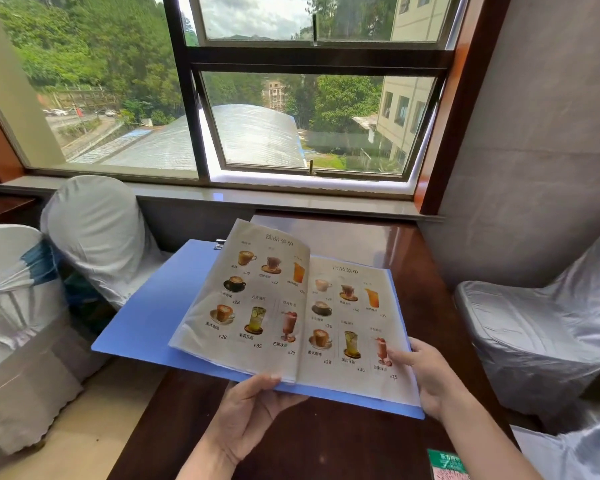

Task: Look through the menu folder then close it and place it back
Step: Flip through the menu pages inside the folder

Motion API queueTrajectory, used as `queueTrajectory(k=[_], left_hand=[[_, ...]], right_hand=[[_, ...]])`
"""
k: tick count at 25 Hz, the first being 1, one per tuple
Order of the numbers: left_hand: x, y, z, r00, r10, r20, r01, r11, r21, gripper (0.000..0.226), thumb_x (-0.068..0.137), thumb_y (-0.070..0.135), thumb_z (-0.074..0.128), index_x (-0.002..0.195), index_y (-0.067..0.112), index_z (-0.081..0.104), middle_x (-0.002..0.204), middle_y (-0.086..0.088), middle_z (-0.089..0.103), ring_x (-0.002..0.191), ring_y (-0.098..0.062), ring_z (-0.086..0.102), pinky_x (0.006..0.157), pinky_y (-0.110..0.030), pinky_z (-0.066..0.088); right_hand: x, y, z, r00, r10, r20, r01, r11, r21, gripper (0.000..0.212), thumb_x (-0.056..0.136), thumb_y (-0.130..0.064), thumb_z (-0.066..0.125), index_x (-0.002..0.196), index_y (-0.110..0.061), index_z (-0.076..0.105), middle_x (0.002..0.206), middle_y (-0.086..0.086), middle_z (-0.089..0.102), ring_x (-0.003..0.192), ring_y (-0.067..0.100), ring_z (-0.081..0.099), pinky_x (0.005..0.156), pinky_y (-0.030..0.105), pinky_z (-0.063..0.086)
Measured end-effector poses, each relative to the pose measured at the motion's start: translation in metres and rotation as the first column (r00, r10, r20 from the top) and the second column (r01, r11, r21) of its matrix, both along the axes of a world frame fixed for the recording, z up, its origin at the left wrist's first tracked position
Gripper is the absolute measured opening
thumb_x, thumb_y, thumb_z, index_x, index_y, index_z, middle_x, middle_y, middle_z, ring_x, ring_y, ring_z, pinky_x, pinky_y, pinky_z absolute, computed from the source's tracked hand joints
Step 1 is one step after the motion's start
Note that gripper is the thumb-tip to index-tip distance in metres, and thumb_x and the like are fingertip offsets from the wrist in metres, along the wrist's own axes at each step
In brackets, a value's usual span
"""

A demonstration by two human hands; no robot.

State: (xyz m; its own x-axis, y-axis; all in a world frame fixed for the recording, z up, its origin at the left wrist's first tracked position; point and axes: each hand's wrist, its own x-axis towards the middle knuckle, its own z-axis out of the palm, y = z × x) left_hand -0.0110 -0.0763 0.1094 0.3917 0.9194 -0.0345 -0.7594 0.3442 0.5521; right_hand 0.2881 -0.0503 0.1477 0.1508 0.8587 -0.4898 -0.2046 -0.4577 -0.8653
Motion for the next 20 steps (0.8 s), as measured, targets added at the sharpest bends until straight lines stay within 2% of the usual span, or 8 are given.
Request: queueTrajectory(k=[2, 4, 6, 8, 10, 14, 17, 20], left_hand=[[-0.004, 0.002, -0.003, 1.0, 0.011, -0.001, -0.011, 1.0, -0.02, 0.06, 0.084, -0.011, 0.063, 0.132, 0.025, 0.057, 0.145, -0.024, 0.05, 0.133, -0.048, 0.046, 0.094, -0.069, 0.046], [-0.01, 0.007, -0.001, 0.994, 0.106, 0.014, -0.104, 0.991, -0.082, 0.055, 0.088, 0.0, 0.063, 0.135, 0.027, 0.055, 0.142, -0.019, 0.055, 0.131, -0.043, 0.05, 0.098, -0.066, 0.046], [-0.016, 0.016, 0.003, 0.967, 0.246, -0.067, -0.254, 0.951, -0.179, 0.046, 0.092, 0.013, 0.06, 0.136, 0.023, 0.053, 0.136, -0.014, 0.062, 0.123, -0.038, 0.06, 0.091, -0.06, 0.054], [-0.019, 0.022, -0.001, 0.914, 0.335, -0.229, -0.386, 0.892, -0.235, 0.031, 0.095, 0.012, 0.055, 0.124, 0.022, 0.061, 0.125, -0.011, 0.07, 0.108, -0.033, 0.069, 0.078, -0.05, 0.062], [-0.018, 0.02, -0.007, 0.874, 0.378, -0.306, -0.454, 0.86, -0.234, 0.029, 0.096, 0.006, 0.053, 0.114, 0.025, 0.064, 0.117, -0.008, 0.074, 0.098, -0.029, 0.074, 0.069, -0.045, 0.064], [-0.018, 0.009, -0.02, 0.807, 0.432, -0.402, -0.528, 0.833, -0.164, 0.034, 0.095, 0.003, 0.056, 0.113, 0.029, 0.066, 0.112, -0.005, 0.076, 0.098, -0.026, 0.074, 0.07, -0.044, 0.064], [-0.021, 0.007, -0.023, 0.791, 0.421, -0.444, -0.515, 0.85, -0.112, 0.034, 0.094, 0.008, 0.059, 0.119, 0.031, 0.064, 0.116, -0.006, 0.075, 0.104, -0.029, 0.072, 0.075, -0.047, 0.063], [-0.021, 0.007, -0.024, 0.777, 0.416, -0.473, -0.516, 0.851, -0.1, 0.029, 0.094, 0.014, 0.061, 0.112, 0.034, 0.068, 0.115, -0.005, 0.076, 0.103, -0.028, 0.072, 0.07, -0.042, 0.063]], right_hand=[[0.0, -0.002, -0.008, 0.995, -0.059, 0.083, 0.05, 0.993, 0.11, 0.027, 0.093, 0.001, 0.065, 0.116, -0.013, 0.065, 0.098, 0.015, 0.081, 0.085, 0.036, 0.079, 0.064, 0.049, 0.064], [0.002, -0.004, -0.012, 0.977, -0.095, 0.192, 0.052, 0.975, 0.218, 0.027, 0.092, 0.0, 0.066, 0.109, -0.022, 0.067, 0.098, 0.009, 0.081, 0.083, 0.031, 0.08, 0.061, 0.045, 0.065], [0.003, -0.005, -0.015, 0.967, -0.087, 0.239, 0.027, 0.969, 0.246, 0.028, 0.092, -0.002, 0.066, 0.106, -0.026, 0.066, 0.097, 0.007, 0.08, 0.08, 0.028, 0.08, 0.06, 0.044, 0.065], [0.005, -0.005, -0.022, 0.957, -0.089, 0.276, 0.022, 0.972, 0.235, 0.028, 0.093, -0.003, 0.066, 0.107, -0.028, 0.066, 0.097, 0.005, 0.08, 0.079, 0.027, 0.08, 0.062, 0.047, 0.065], [0.005, -0.005, -0.029, 0.956, -0.097, 0.278, 0.033, 0.973, 0.227, 0.028, 0.093, -0.004, 0.067, 0.105, -0.029, 0.066, 0.096, 0.004, 0.08, 0.078, 0.027, 0.08, 0.063, 0.05, 0.065], [0.007, -0.007, -0.038, 0.96, -0.078, 0.27, 0.024, 0.979, 0.201, 0.028, 0.093, -0.005, 0.067, 0.106, -0.029, 0.066, 0.097, 0.005, 0.08, 0.078, 0.028, 0.08, 0.064, 0.05, 0.065], [0.01, -0.005, -0.044, 0.96, -0.079, 0.27, 0.034, 0.985, 0.17, 0.028, 0.093, -0.004, 0.065, 0.109, -0.027, 0.065, 0.099, 0.007, 0.079, 0.077, 0.027, 0.08, 0.062, 0.047, 0.065], [0.009, -0.003, -0.052, 0.968, -0.072, 0.24, 0.042, 0.991, 0.129, 0.026, 0.094, -0.004, 0.065, 0.109, -0.025, 0.065, 0.099, 0.008, 0.079, 0.076, 0.029, 0.08, 0.061, 0.046, 0.065]])
